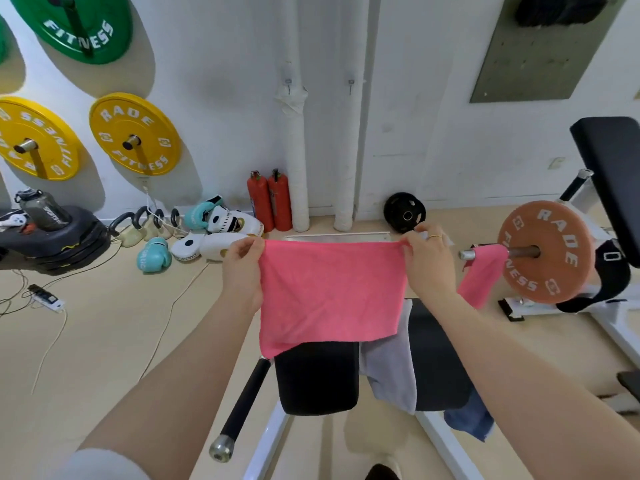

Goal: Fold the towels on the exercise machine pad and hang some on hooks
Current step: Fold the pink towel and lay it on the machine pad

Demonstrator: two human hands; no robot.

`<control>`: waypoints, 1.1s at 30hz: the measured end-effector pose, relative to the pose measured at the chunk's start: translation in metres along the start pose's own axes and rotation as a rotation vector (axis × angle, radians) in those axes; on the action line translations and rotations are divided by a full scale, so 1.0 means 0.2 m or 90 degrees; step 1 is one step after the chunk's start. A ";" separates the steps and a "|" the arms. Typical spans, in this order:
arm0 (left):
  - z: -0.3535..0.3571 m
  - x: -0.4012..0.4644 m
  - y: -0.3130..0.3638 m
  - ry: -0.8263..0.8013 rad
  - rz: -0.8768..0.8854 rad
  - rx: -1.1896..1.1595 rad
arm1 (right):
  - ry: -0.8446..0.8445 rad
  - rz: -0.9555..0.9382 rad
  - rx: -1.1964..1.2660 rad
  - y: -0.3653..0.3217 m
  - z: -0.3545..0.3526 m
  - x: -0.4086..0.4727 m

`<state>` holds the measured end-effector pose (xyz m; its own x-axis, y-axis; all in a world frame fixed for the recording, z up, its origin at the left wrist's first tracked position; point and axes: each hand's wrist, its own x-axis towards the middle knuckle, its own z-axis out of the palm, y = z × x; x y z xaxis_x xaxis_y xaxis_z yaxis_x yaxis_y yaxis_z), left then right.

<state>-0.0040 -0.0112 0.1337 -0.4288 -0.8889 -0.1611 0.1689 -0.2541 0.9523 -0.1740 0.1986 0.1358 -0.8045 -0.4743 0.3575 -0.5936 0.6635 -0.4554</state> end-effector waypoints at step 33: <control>0.39 0.69 0.08 0.051 0.072 0.068 | -0.190 0.307 0.297 0.13 0.49 0.99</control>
<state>-0.1288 -0.1091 0.1474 -0.3390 -0.9383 -0.0683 0.1153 -0.1135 0.9868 -0.3495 0.0652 0.1152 -0.9105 -0.3733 -0.1777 -0.0657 0.5549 -0.8293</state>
